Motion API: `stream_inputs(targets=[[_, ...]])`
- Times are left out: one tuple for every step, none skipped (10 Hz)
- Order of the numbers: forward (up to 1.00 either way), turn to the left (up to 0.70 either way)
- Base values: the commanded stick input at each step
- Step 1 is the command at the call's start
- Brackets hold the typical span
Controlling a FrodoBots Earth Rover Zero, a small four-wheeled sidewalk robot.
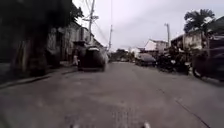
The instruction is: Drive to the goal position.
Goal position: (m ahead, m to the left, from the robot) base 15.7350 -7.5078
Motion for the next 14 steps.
stream_inputs(targets=[[0.70,0.00],[0.70,0.00],[0.70,0.00],[0.70,0.00],[0.70,-0.01],[0.70,-0.22],[0.70,-0.35],[0.70,-0.18],[0.70,0.00],[0.70,0.00],[0.70,0.00],[0.70,0.00],[0.70,0.00],[0.70,0.00]])
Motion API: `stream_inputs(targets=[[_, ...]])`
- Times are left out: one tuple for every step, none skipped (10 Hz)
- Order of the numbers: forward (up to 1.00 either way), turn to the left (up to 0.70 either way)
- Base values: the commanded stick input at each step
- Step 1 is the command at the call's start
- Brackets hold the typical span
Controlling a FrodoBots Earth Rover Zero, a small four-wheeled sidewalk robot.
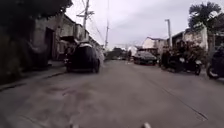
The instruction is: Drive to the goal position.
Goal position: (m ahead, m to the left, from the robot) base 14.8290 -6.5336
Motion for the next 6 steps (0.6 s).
stream_inputs(targets=[[0.70,0.00],[0.70,0.00],[0.70,0.00],[0.70,0.00],[0.70,0.00],[0.70,0.00]])
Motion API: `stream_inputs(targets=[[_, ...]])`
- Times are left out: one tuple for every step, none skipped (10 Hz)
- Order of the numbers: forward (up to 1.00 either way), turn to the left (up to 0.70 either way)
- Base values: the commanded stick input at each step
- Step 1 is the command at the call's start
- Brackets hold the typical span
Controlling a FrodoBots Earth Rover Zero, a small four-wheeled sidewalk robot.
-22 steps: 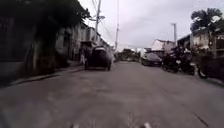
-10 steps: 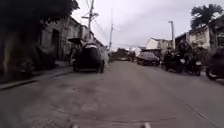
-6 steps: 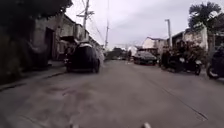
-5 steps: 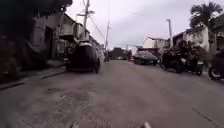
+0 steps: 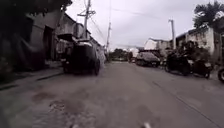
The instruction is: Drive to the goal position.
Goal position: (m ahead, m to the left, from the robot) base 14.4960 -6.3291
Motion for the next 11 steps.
stream_inputs(targets=[[0.70,0.00],[0.70,0.00],[0.70,0.00],[0.70,0.00],[0.70,0.00],[0.70,0.00],[0.70,0.00],[0.70,0.00],[0.70,0.00],[0.70,0.00],[0.70,0.00]])
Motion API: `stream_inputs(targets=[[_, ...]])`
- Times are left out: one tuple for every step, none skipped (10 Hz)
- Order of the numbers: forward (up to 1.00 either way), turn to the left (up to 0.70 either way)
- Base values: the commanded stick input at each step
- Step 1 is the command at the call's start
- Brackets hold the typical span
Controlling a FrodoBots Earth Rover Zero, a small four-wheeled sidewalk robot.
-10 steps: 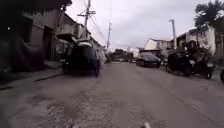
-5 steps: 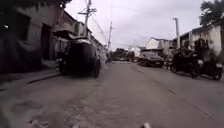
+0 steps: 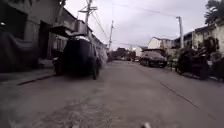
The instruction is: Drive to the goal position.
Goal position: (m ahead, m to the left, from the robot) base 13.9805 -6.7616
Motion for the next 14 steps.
stream_inputs(targets=[[0.70,0.00],[0.70,0.00],[0.70,0.00],[0.70,-0.18],[0.70,-0.35],[0.70,-0.20],[0.70,0.00],[0.70,0.00],[0.70,0.00],[0.70,0.00],[0.70,0.00],[0.70,0.00],[0.70,0.00],[0.70,0.00]])
